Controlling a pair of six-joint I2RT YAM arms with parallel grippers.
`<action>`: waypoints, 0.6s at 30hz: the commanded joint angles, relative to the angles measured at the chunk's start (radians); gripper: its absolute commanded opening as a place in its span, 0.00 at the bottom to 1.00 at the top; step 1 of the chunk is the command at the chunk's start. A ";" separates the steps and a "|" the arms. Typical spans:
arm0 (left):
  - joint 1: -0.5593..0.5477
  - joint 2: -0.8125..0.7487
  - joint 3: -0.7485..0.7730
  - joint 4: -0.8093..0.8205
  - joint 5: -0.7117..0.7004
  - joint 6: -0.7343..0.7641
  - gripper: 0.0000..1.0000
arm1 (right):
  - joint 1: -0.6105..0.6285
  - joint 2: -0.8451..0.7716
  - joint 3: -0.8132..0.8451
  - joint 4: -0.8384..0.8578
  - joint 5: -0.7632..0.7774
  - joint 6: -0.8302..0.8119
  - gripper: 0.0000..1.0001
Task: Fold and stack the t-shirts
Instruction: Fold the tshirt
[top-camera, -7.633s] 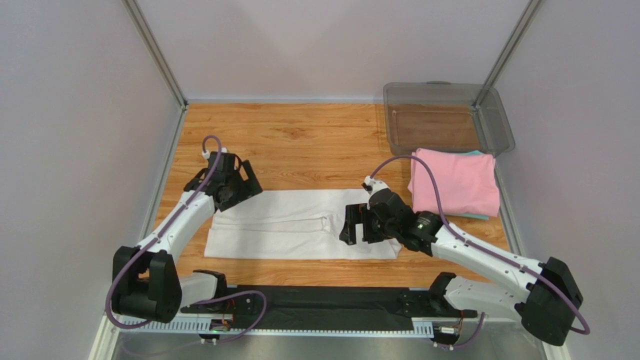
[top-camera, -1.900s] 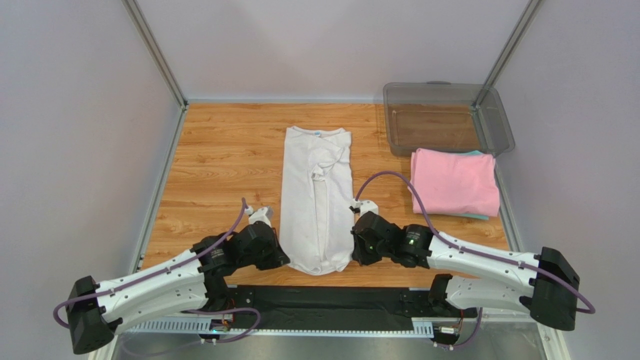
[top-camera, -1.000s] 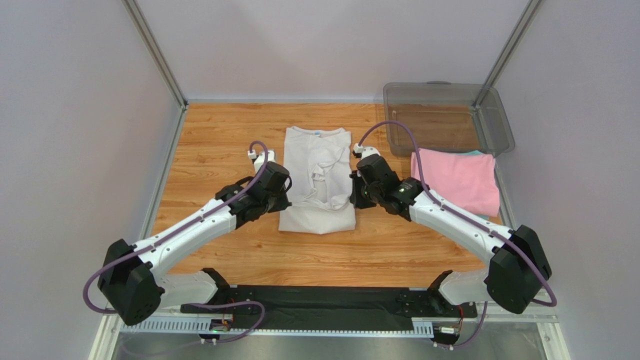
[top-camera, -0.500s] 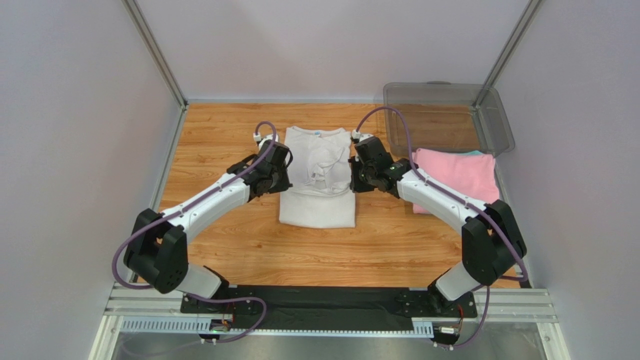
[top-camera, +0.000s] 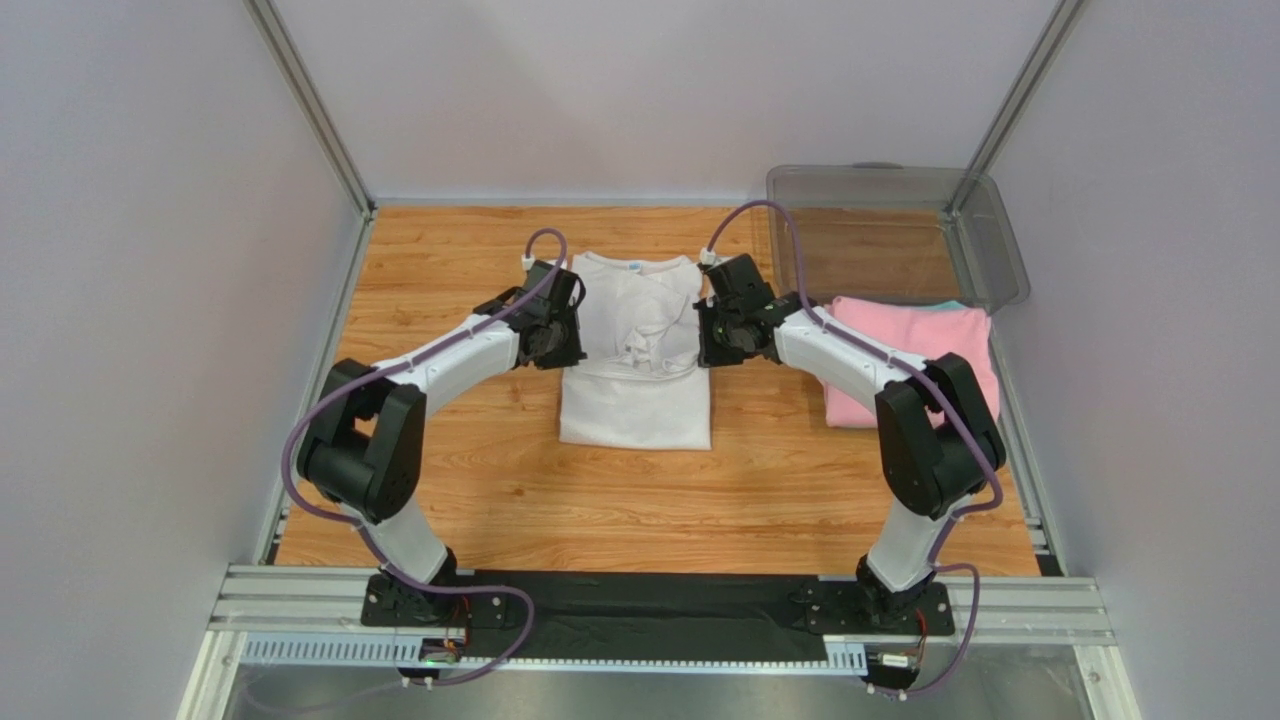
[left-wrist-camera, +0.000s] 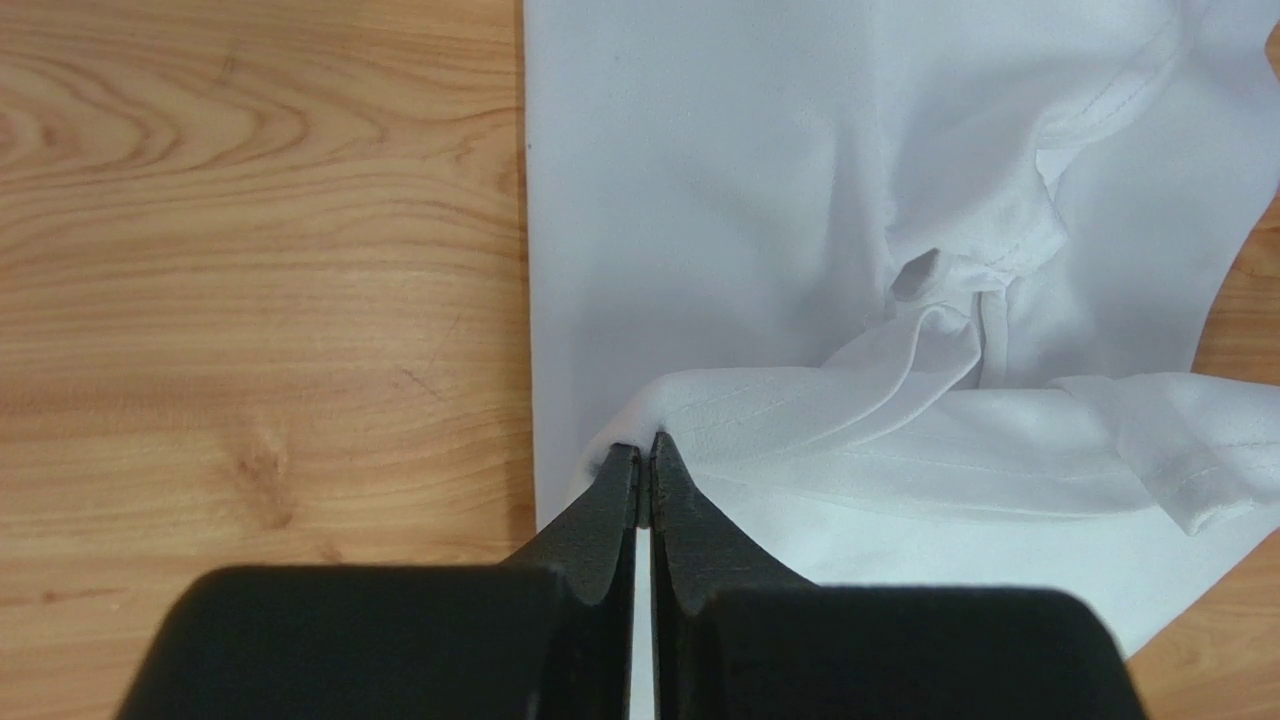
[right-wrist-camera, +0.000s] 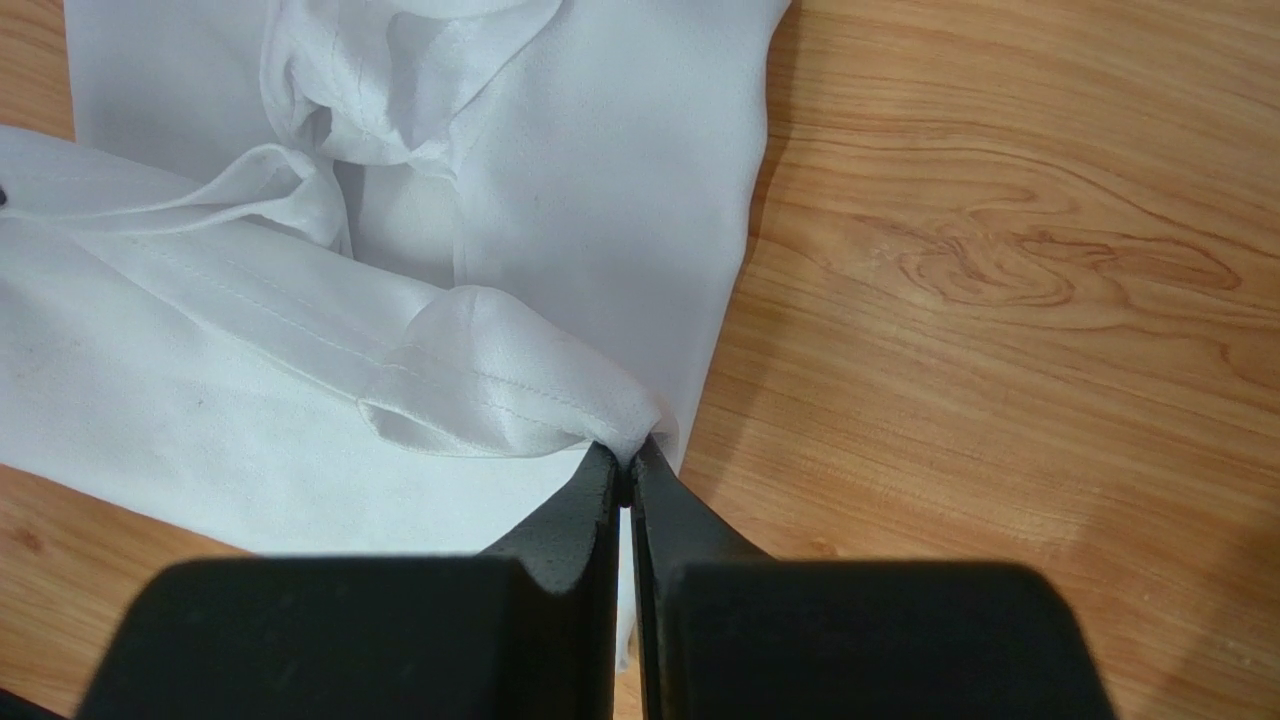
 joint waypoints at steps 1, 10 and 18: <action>0.025 0.036 0.051 0.060 0.062 0.054 0.02 | -0.011 0.034 0.055 0.036 -0.026 -0.029 0.01; 0.048 0.081 0.095 0.063 0.130 0.073 0.42 | -0.057 0.113 0.079 0.040 -0.090 -0.009 0.14; 0.048 -0.071 0.045 0.025 0.136 0.047 1.00 | -0.056 -0.022 0.001 0.033 -0.110 0.006 1.00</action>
